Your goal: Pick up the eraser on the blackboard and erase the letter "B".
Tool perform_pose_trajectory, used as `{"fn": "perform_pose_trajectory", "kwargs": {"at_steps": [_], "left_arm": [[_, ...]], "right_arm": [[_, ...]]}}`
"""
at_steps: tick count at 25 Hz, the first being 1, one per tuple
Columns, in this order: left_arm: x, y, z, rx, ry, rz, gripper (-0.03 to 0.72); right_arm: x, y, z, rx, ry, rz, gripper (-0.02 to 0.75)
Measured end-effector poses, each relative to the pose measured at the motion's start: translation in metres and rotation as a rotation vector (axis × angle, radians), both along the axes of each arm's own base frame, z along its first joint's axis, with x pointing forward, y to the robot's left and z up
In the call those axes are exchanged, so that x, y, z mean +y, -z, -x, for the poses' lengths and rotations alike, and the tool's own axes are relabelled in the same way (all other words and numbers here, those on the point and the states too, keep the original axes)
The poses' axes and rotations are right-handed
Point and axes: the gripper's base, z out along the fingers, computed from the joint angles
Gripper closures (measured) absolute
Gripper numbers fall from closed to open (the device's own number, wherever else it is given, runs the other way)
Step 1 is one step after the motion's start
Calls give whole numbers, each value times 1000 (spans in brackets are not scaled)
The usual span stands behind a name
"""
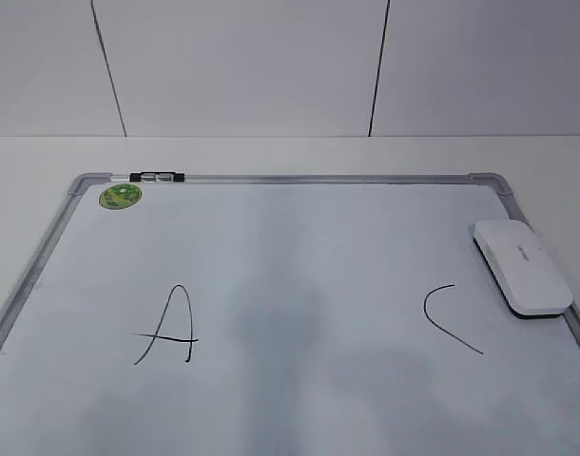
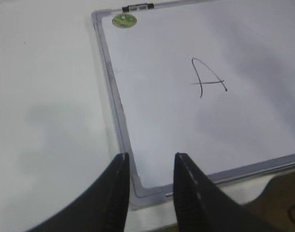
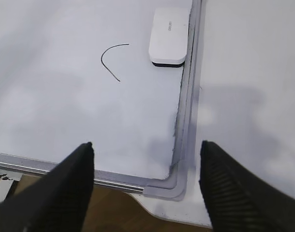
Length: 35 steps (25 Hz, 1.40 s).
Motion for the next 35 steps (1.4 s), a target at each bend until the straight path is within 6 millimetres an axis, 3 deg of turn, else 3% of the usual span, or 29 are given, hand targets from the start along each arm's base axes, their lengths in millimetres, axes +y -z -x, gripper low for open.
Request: {"fn": "perform_pose_trajectory", "kwargs": {"at_steps": [3,10,35], "left_arm": [[-1,14,-7,59,1,-5,454],[0,17,-20,-34,-27,2,453],[0,15,-22,-60,-71,6,453]], "right_arm": [[0,1,-1,3,3,4,200],[0,5,-11,-56,11,-4,200],[-3,4,-12,-75,105,31,200]]}}
